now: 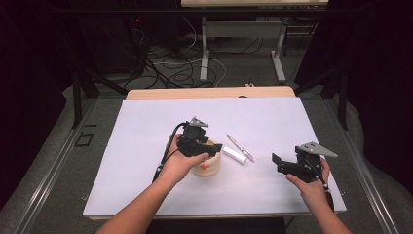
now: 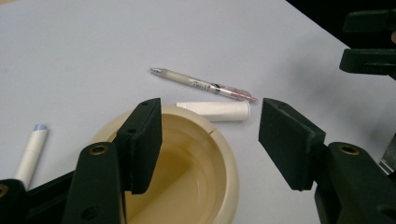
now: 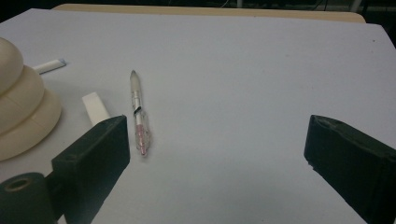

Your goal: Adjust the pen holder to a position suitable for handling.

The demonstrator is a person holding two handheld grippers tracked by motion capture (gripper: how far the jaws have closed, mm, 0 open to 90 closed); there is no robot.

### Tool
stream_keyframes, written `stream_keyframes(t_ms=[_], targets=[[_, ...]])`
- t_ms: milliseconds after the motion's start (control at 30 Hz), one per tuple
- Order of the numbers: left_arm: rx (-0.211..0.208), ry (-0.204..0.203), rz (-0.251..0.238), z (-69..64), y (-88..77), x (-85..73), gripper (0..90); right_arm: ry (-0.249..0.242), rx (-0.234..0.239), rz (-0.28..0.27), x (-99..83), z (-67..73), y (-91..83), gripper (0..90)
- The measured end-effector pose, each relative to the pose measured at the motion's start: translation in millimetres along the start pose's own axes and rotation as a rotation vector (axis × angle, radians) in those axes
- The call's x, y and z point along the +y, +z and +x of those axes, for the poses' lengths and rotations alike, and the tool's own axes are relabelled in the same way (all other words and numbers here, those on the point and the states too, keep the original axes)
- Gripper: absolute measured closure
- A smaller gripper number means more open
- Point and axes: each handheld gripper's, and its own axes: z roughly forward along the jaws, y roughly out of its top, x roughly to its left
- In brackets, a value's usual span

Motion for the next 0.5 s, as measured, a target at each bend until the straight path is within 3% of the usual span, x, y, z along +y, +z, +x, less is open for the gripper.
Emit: stream_keyframes(t_ms=[267, 500], targets=[[0.008, 0.018, -0.062, 14.9, -14.2, 0.0, 38.1, 0.002, -0.002, 0.004, -0.2, 0.8, 0.2, 7.0], [0.032, 0.055, -0.163, 26.3, -25.0, -8.2, 31.9, 0.002, -0.004, 0.009, -0.2, 1.0, 0.0, 8.9]])
